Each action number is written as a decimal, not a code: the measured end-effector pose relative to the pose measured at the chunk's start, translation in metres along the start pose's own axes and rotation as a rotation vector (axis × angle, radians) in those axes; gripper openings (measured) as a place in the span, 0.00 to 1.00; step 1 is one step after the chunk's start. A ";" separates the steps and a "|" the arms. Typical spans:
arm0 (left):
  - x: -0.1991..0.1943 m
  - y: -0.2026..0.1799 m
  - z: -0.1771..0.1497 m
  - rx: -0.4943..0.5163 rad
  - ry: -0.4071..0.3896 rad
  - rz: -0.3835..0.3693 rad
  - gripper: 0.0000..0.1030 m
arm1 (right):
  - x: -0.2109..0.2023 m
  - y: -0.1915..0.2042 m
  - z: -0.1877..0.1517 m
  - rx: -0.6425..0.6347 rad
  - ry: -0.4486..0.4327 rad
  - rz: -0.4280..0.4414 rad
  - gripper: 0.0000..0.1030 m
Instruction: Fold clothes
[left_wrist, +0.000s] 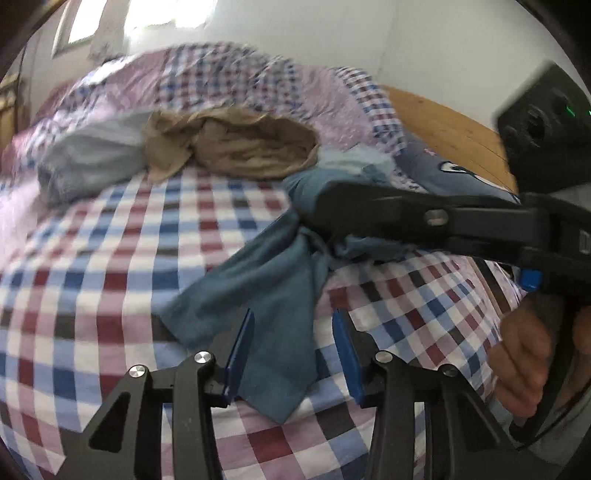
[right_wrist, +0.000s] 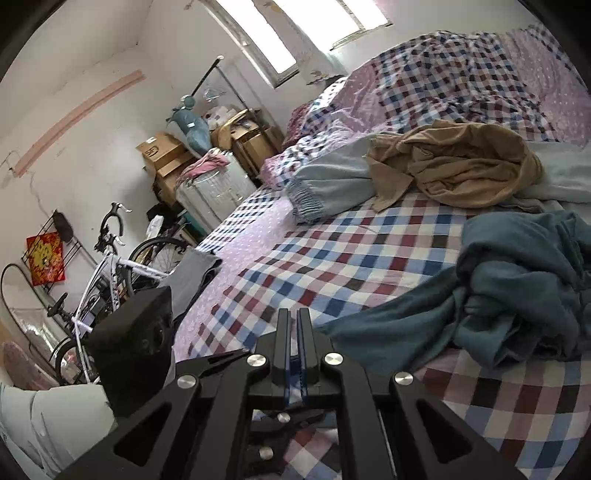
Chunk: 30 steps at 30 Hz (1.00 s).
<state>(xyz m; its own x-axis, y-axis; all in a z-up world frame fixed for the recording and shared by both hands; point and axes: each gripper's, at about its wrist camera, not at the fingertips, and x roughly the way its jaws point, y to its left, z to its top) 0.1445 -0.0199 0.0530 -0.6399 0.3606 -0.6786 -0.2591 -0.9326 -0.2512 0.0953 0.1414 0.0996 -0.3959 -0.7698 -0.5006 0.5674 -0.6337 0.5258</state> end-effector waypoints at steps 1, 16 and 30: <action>0.000 0.005 0.000 -0.023 0.007 0.017 0.46 | 0.000 -0.005 0.000 0.012 -0.003 -0.012 0.04; 0.015 0.085 -0.018 -0.560 0.174 -0.223 0.57 | -0.004 -0.065 0.000 0.236 -0.076 -0.100 0.07; 0.045 0.065 -0.013 -0.661 0.168 -0.417 0.77 | 0.000 -0.072 -0.004 0.220 -0.079 -0.119 0.42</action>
<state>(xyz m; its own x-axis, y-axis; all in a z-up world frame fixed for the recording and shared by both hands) 0.1084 -0.0647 -0.0034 -0.4534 0.7237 -0.5202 0.0634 -0.5560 -0.8288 0.0575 0.1870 0.0588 -0.5105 -0.6869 -0.5173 0.3462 -0.7148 0.6076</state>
